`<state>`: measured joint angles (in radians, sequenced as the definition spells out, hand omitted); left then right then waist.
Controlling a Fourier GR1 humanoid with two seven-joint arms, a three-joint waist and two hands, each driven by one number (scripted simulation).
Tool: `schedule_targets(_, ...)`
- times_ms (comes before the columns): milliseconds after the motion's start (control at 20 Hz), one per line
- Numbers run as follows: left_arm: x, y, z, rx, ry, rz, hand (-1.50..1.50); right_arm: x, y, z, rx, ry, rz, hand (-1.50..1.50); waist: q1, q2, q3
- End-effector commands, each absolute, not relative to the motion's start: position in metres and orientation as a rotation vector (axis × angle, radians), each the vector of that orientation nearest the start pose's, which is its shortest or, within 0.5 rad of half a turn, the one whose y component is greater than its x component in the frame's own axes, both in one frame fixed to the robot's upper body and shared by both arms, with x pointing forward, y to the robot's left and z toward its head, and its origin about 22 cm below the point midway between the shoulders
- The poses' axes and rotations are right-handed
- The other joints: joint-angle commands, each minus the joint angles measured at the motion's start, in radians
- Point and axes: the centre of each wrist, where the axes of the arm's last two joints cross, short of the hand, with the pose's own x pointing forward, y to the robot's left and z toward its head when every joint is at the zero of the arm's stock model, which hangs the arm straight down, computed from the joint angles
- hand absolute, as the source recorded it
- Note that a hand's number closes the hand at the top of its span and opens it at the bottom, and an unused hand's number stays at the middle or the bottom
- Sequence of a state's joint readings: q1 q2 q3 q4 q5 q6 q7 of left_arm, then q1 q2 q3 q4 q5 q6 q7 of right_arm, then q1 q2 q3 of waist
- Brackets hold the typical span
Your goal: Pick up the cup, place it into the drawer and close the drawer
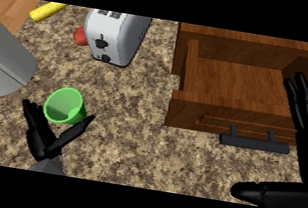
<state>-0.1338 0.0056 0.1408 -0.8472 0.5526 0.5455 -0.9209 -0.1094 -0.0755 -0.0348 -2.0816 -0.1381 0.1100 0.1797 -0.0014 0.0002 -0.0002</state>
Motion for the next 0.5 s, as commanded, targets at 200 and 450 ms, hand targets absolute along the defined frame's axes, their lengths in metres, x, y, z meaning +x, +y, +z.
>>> schedule_targets(200, 0.251, 0.251, -0.143, 0.625, -1.676, 0.734, -1.50, 0.221, -0.236, 0.159, 0.162, -2.011, 0.132, -1.50, -0.003, 0.001, 0.000)
schedule_targets(450, 0.250, 0.259, -0.146, 0.570, -1.670, 0.766, -1.50, 0.216, -0.229, 0.140, 0.178, -2.007, 0.129, -1.50, -0.003, 0.001, 0.000)
